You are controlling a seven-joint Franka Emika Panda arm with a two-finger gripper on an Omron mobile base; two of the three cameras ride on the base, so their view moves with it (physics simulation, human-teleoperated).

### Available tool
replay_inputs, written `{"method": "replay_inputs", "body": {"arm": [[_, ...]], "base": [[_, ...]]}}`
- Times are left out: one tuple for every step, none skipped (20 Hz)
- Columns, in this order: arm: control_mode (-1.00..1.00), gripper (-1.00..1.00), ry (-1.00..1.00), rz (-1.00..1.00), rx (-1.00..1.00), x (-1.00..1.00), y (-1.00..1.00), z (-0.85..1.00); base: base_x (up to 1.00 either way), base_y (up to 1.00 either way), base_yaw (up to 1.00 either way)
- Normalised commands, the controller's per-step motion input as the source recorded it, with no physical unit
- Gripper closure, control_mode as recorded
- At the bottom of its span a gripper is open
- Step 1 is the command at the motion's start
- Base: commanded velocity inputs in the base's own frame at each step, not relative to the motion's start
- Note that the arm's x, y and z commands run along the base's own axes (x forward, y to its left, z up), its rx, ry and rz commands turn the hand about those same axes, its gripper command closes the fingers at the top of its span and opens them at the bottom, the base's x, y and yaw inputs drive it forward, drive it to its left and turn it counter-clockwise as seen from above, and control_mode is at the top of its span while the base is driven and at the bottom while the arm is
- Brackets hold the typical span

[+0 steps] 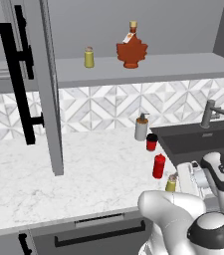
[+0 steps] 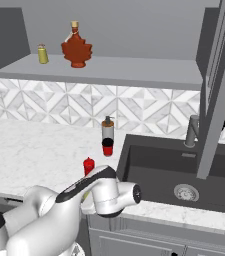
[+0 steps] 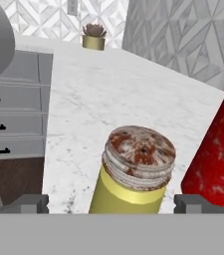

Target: Put the shaker and condiment bottle from the counter next to their counterparts in the cabinet.

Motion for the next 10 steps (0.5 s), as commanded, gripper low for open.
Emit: {"method": "replay_inputs", "body": {"arm": [[-1.00, -1.00, 0.01, 0.00, 0.00, 0.04, 0.00, -0.02], [-1.00, -1.00, 0.01, 0.00, 0.00, 0.06, 0.00, -0.01], [-1.00, -1.00, 0.01, 0.00, 0.00, 0.04, 0.01, -0.02], [-1.00, -1.00, 0.01, 0.00, 0.00, 0.04, 0.00, -0.01], [-1.00, -1.00, 0.00, 0.00, 0.00, 0.03, 0.01, -0.02], [-1.00, -1.00, 0.00, 0.00, 0.00, 0.02, 0.01, -0.03], [-1.00, -1.00, 0.00, 0.00, 0.00, 0.00, 0.00, -0.02], [-1.00, -1.00, 0.00, 0.00, 0.00, 0.00, 0.00, -0.02], [-1.00, -1.00, 0.00, 0.00, 0.00, 0.00, 0.00, -0.02], [-1.00, -1.00, 0.00, 0.00, 0.00, 0.00, 0.01, -0.04]], "base": [[0.00, 0.00, 0.00], [0.00, 0.00, 0.00], [0.00, 0.00, 0.00], [0.00, 0.00, 0.00], [0.00, 0.00, 0.00], [0.00, 0.00, 0.00], [0.00, 0.00, 0.00], [0.00, 0.00, 0.00], [0.00, 0.00, 0.00], [0.00, 0.00, 0.00]]}}
